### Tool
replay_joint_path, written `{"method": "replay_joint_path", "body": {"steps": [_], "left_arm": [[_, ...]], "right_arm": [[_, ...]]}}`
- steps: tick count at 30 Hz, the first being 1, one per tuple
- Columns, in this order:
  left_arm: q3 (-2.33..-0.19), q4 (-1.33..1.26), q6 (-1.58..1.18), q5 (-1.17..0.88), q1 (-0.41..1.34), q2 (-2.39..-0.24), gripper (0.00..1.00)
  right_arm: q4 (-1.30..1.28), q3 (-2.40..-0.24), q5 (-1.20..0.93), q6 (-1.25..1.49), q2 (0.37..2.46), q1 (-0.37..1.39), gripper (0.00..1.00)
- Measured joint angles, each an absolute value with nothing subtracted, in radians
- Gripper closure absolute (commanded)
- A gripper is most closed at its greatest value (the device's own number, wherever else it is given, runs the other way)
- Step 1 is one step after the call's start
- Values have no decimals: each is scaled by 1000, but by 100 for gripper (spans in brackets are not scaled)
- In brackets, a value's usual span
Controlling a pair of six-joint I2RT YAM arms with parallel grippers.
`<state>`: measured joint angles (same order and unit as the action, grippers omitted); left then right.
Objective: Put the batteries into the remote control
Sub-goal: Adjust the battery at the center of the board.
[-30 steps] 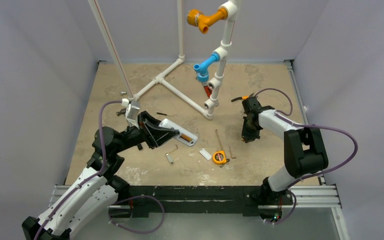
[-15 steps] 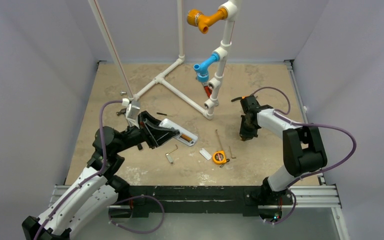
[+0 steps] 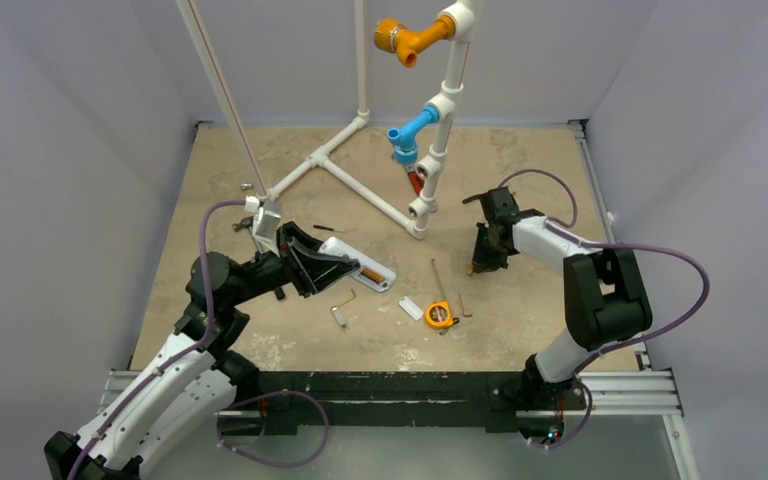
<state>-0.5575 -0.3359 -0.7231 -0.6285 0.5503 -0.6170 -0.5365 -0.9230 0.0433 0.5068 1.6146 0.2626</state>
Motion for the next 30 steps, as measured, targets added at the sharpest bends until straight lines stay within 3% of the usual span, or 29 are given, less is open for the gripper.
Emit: {"method": "replay_joint_path", "body": {"steps": [24,30], "left_arm": [[-558,-336,-740,-629,550,-623,100],[-558,-334,-740,-629,550,-603,100]], "right_arm": [[-403,-915,8,501,1539,264,100],[-377,-963,7,489,1614,264,94]]}}
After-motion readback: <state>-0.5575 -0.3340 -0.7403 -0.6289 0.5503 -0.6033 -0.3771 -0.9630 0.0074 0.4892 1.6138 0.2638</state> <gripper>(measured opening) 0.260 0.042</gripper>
